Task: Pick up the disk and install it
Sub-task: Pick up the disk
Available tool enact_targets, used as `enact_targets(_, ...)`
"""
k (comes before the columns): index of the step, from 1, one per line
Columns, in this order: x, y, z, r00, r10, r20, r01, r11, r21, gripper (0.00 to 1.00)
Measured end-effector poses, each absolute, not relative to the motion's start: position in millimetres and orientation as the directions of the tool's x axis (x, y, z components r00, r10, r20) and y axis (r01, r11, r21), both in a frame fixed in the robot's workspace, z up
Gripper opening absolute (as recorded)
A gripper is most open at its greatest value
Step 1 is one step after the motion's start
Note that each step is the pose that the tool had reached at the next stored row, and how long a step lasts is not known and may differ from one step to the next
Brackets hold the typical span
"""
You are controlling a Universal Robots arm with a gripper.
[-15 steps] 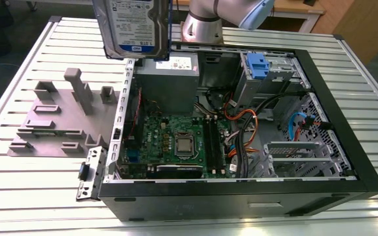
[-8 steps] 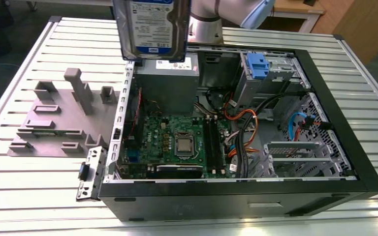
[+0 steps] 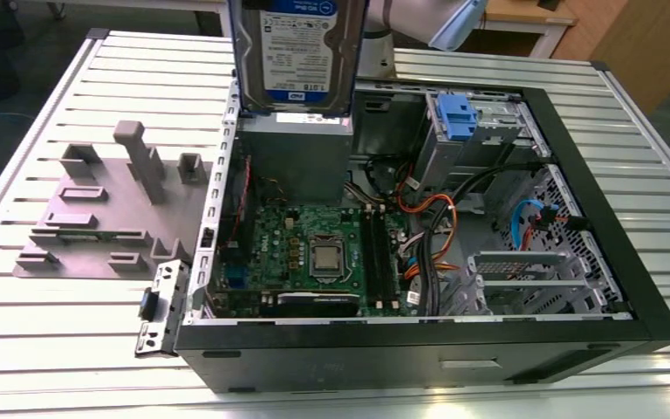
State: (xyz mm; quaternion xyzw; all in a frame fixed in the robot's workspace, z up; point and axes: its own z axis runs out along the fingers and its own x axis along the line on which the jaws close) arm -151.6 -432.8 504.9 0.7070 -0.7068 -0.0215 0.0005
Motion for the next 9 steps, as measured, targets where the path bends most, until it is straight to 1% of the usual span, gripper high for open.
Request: enact_targets(9,-120,-436,499,0.000,-1.000,-0.028,-1.000,0.000,0.031,0.36)
